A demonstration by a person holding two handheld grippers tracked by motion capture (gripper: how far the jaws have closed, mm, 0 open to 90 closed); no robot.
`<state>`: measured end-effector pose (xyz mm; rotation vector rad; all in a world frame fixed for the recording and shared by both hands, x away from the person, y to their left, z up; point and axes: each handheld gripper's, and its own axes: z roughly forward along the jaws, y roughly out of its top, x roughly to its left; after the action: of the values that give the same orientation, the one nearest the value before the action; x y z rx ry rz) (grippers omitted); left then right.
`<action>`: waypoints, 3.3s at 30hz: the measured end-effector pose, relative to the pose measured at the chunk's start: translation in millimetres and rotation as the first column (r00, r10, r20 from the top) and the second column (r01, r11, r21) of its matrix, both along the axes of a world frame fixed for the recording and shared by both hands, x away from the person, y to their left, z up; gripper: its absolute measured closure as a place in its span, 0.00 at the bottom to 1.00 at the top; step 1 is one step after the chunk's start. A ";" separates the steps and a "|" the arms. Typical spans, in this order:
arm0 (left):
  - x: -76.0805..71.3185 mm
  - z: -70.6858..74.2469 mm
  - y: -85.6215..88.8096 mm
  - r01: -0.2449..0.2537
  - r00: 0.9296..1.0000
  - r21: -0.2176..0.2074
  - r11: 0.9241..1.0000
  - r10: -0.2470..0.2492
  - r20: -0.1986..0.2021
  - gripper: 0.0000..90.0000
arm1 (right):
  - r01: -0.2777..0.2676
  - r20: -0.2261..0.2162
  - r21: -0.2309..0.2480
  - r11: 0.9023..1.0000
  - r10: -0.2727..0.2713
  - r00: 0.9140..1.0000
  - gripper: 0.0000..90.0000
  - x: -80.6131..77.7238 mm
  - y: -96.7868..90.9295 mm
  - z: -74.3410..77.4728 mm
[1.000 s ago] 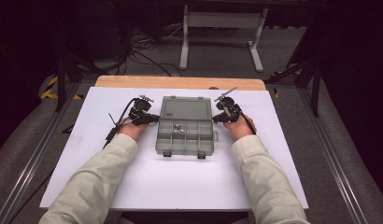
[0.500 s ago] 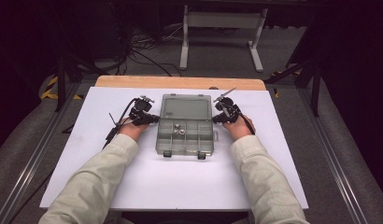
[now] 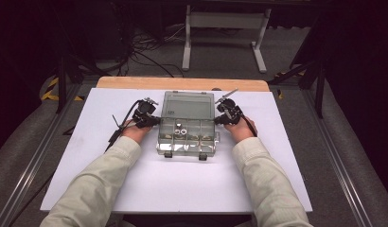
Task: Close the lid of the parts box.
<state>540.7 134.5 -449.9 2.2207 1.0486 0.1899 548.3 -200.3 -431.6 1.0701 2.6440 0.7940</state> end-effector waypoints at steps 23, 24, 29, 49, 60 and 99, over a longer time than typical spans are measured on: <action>-10.8 2.3 -4.0 0.069 0.996 0.004 0.998 -0.069 -0.048 0.99 | -0.046 -0.031 0.006 0.999 0.046 0.998 1.00 -11.5 -4.9 -1.0; -10.3 2.1 -3.5 0.063 0.997 -0.003 0.998 -0.064 -0.051 0.99 | -0.044 -0.031 0.006 0.999 0.044 0.999 1.00 -11.1 -5.7 -0.9; -7.1 1.8 -2.2 0.041 0.998 -0.002 0.999 -0.041 -0.043 0.98 | -0.024 -0.023 0.004 1.000 0.024 0.999 1.00 -7.6 -9.7 -0.9; 12.9 -1.5 2.7 -0.029 0.999 -0.037 0.999 0.028 -0.026 0.99 | 0.024 0.022 0.066 0.998 -0.025 0.999 1.00 10.4 -16.2 -5.8; 19.3 -1.8 -1.7 -0.041 0.999 -0.045 0.998 0.040 -0.027 0.99 | 0.017 0.058 0.091 0.996 -0.022 0.998 1.00 14.0 -16.5 -7.6; 10.0 26.9 -3.8 -0.020 0.998 -0.107 0.994 0.026 0.056 0.99 | -0.035 0.181 0.110 0.993 0.014 0.983 1.00 -3.6 -16.4 24.3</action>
<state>550.7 130.7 -423.1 2.0964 1.0303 0.2018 544.7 -216.7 -407.3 0.9437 2.4913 1.0051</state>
